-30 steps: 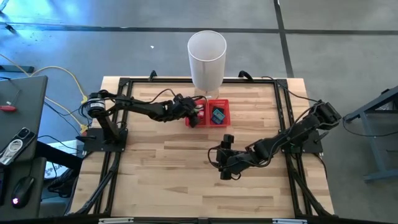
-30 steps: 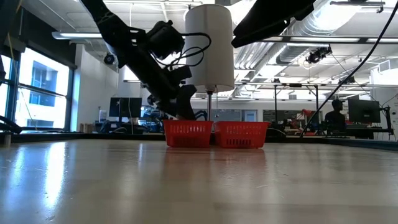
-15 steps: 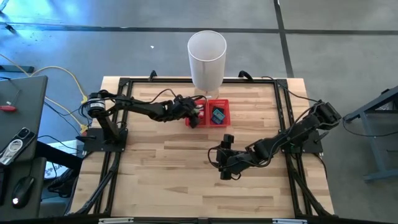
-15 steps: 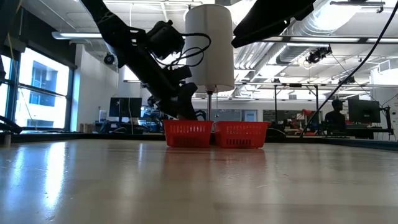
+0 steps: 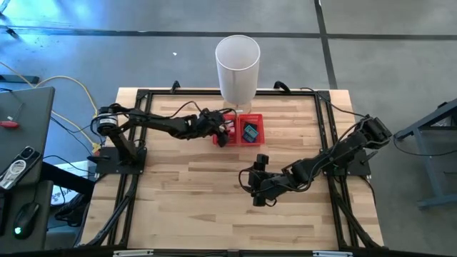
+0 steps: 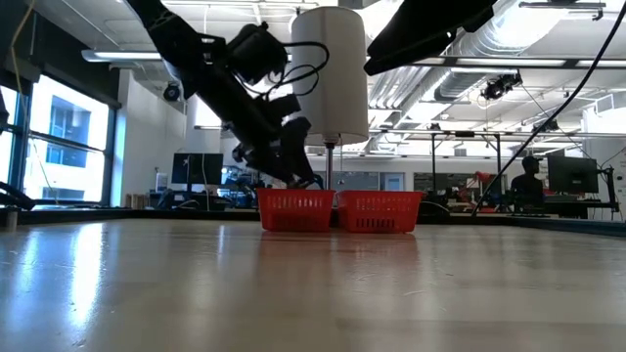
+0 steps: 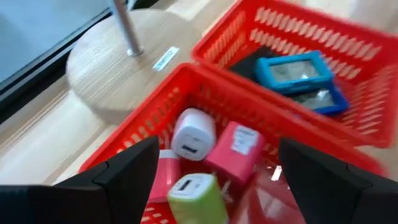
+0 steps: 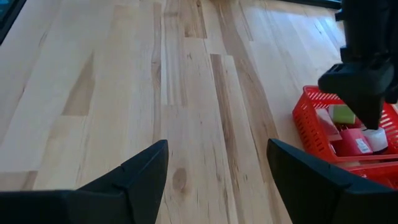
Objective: Pick & Place Office items
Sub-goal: Return to Home Position
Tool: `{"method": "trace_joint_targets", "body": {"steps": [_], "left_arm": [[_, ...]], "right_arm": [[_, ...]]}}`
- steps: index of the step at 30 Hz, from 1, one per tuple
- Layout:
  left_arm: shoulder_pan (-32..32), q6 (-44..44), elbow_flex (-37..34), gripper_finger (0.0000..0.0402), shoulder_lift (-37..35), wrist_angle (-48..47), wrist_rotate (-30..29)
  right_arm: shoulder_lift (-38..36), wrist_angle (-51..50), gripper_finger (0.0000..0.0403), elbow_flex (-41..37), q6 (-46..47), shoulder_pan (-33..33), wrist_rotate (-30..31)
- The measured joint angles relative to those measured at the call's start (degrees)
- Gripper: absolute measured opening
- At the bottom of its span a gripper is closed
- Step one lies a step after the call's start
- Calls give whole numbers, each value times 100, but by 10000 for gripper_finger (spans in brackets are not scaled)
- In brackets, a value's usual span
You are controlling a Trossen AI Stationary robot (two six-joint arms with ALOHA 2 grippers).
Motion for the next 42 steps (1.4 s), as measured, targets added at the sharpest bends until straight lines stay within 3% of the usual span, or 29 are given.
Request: {"method": "trace_joint_targets", "body": {"steps": [5, 11, 15, 19, 25, 38, 42], "left_arm": [[-259, 585, 0, 319, -372, -401, 117], [-709, 658, 0, 319, -1087, -1109, -32], [-1119, 655, 0, 315, -1655, -1932, -879], [-1583, 499, 0, 293, -2225, -2730, -1745], [-2139, 144, 0, 231, -3033, -3462, -1809], [-2638, -427, -2, 25, -4259, -4751, -1809], [-2651, -318, -2, 5, -4621, -4866, -1806]], "right_arm": [[0, 4, 260, 0, -55, 0, 29], [0, 37, 254, 0, -149, 0, 57], [-66, -158, 216, 0, -170, 4, -128], [-181, -498, 141, 2, -141, 4, -227], [-426, -1016, 13, 2, -168, 7, -268], [-1345, -2200, 4, -64, -144, -20, -782], [-2011, -2129, 3, -531, -232, -26, -1017]]}}
